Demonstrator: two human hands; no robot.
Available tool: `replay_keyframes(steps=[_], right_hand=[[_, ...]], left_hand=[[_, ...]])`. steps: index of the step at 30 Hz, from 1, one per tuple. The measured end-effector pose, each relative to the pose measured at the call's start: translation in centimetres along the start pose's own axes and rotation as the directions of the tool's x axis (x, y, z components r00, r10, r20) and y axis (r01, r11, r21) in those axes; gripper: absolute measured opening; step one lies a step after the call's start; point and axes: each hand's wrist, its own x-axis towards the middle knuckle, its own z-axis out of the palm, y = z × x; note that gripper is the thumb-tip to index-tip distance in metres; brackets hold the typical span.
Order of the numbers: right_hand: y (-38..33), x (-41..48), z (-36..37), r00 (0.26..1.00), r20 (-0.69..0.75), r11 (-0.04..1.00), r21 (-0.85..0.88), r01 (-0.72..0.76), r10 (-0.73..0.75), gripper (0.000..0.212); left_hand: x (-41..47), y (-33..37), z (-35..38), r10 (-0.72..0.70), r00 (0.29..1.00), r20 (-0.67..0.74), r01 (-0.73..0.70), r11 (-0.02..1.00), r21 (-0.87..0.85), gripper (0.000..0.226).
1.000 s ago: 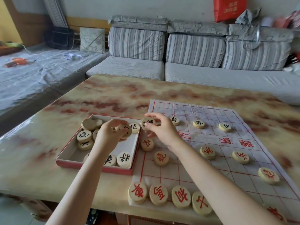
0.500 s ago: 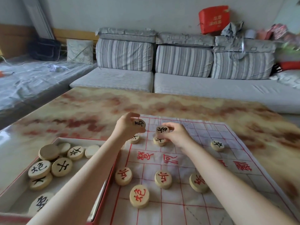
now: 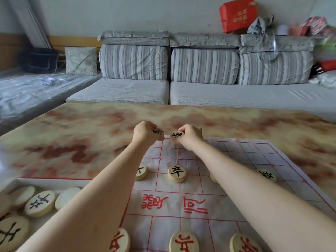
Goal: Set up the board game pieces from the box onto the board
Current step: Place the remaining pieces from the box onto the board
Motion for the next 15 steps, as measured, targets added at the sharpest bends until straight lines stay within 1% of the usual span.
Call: replay_keyframes(steps=[3,7,8,11,13,15], right_hand=[[0.6,1.0,0.7,0.999,-0.034,0.999,-0.031,-0.018,0.017,0.049],[1.0,1.2,1.2,0.999,-0.043,0.998,-0.065,-0.021,0.019,0.056],[1.1,1.2,1.3,0.999,-0.047,0.997,-0.071,-0.017,0.013,0.057],[1.5,0.9,1.4,0.999,-0.048,0.996,-0.089,0.007,-0.011,0.063],[1.5,0.5,1.4,0.999,-0.039,0.991,-0.132,0.016,-0.022,0.068],[1.2,0.2,1.1,0.998,-0.049,0.992,-0.126,0.023,-0.029,0.068]], left_hand=[[0.9,0.0,0.7,0.022,1.000,-0.016,-0.021,1.000,0.016,0.053],[0.7,0.4,1.5,0.043,0.999,0.030,-0.044,0.999,0.028,0.037],[0.7,0.3,1.8,0.049,0.998,0.040,-0.050,0.998,0.031,0.037],[0.6,-0.1,2.2,0.019,0.999,0.039,-0.021,0.998,0.059,0.054],[0.6,-0.2,2.2,-0.008,1.000,0.018,0.006,0.992,0.126,0.059],[0.4,0.0,1.9,-0.026,1.000,0.015,0.024,0.987,0.160,0.066]])
